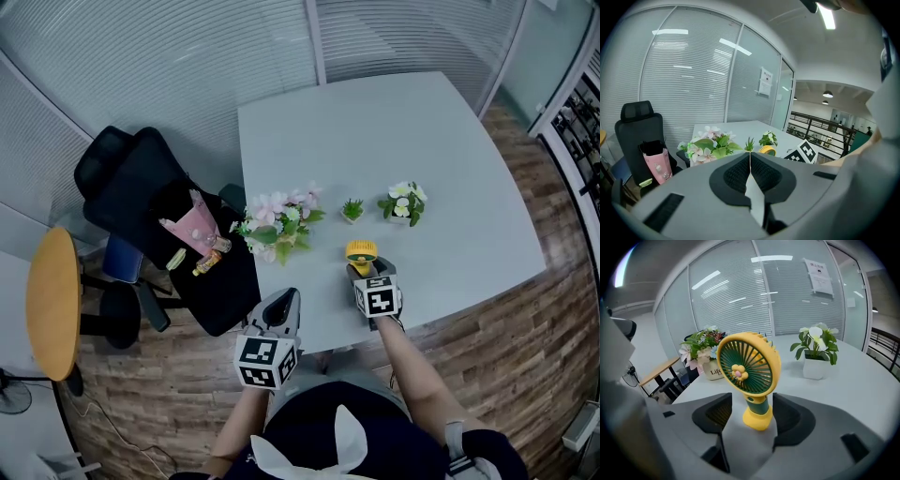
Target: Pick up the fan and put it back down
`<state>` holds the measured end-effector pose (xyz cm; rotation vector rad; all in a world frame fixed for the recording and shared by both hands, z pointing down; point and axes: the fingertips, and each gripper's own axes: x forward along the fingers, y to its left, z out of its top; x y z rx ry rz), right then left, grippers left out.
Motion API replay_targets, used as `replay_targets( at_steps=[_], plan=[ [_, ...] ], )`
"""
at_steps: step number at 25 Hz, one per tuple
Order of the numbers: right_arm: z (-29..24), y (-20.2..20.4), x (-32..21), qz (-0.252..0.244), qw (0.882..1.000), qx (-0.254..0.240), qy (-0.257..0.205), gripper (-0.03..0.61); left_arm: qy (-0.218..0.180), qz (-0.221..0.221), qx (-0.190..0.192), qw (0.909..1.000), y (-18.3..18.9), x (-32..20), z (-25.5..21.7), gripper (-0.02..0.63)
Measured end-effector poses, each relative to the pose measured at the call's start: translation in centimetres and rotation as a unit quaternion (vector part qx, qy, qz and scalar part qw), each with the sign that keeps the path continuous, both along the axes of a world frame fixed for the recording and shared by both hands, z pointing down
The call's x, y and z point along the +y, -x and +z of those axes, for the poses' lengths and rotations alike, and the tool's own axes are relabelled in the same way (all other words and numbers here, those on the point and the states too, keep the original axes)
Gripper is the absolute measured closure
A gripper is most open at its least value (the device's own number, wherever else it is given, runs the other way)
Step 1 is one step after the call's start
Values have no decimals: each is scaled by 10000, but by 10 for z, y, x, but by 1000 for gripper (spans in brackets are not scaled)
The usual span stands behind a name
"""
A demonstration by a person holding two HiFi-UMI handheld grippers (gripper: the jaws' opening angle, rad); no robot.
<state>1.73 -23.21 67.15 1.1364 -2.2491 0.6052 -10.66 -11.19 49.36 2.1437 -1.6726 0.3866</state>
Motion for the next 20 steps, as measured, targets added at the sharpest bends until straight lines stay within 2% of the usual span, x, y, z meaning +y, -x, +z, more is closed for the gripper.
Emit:
replay_targets(
  at_steps=[20],
  plan=[
    [27,6,-18,28,9994,355,-17,380,150,-98,152,9997,9,-8,11,591]
  ],
)
